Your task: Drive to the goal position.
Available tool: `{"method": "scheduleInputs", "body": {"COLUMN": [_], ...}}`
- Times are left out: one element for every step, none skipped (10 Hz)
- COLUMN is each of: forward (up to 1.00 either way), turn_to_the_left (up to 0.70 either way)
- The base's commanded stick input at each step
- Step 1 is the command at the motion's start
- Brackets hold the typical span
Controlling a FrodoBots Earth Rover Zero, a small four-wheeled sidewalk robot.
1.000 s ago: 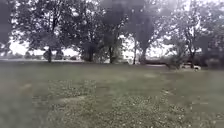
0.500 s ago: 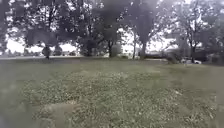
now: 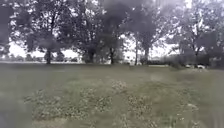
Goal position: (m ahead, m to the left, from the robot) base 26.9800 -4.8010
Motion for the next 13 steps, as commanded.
{"method": "scheduleInputs", "body": {"forward": [0.70, 0.70, 0.70, 0.70, 0.70, 0.70, 0.70, 0.70, 0.70, 0.70, 0.70, 0.70, 0.70], "turn_to_the_left": [0.00, 0.00, 0.00, 0.00, 0.00, 0.00, 0.00, 0.00, 0.00, 0.00, 0.00, 0.00, 0.00]}}
